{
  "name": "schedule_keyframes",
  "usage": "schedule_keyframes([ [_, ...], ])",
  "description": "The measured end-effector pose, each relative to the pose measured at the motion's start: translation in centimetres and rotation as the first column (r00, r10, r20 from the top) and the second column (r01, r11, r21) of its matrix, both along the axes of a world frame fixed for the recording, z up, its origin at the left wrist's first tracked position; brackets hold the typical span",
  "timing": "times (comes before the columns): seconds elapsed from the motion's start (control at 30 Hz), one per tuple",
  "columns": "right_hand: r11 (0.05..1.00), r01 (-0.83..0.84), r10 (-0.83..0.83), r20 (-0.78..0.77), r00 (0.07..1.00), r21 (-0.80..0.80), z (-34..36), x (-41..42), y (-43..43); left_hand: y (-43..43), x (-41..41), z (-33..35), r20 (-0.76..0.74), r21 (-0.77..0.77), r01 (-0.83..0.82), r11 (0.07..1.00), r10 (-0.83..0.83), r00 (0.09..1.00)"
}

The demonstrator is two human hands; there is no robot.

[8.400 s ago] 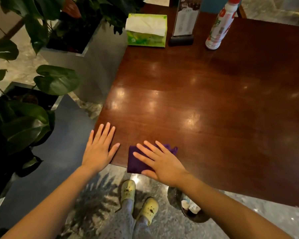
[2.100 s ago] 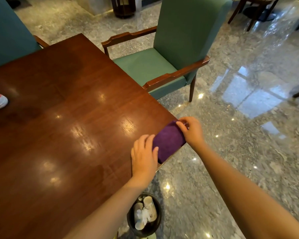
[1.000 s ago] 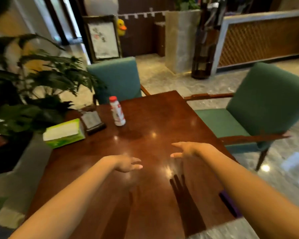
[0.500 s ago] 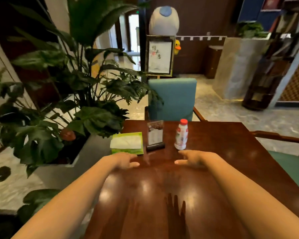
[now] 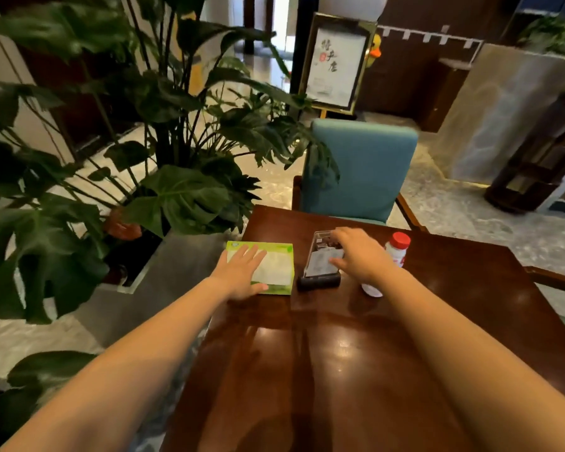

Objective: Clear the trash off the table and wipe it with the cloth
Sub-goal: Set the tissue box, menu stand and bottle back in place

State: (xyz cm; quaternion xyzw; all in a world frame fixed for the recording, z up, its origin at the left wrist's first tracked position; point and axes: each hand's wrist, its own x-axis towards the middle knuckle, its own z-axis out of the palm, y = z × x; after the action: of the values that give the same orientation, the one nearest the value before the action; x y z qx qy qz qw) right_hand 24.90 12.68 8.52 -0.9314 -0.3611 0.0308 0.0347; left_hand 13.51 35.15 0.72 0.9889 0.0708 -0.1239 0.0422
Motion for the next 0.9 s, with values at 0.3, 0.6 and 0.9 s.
schedule_keyframes([
  [0.3,0.988,-0.111,0.115,0.028,0.993,-0.103,-2.1,5.6,2.5,1.2,5.8,-3.4,-0.03,0.034,-0.016,0.999,0.017,0.999],
  [0.6,0.989,-0.098,0.111,0.114,0.987,-0.113,-4.0,7.5,3.7,2.2,10.0,-5.8,-0.149,0.129,0.062,0.99,-0.042,0.988],
  [0.9,0.996,-0.077,0.081,0.105,0.991,-0.043,-4.7,7.5,3.6,3.3,10.8,-6.4,0.028,0.093,0.122,0.988,-0.125,0.992],
])
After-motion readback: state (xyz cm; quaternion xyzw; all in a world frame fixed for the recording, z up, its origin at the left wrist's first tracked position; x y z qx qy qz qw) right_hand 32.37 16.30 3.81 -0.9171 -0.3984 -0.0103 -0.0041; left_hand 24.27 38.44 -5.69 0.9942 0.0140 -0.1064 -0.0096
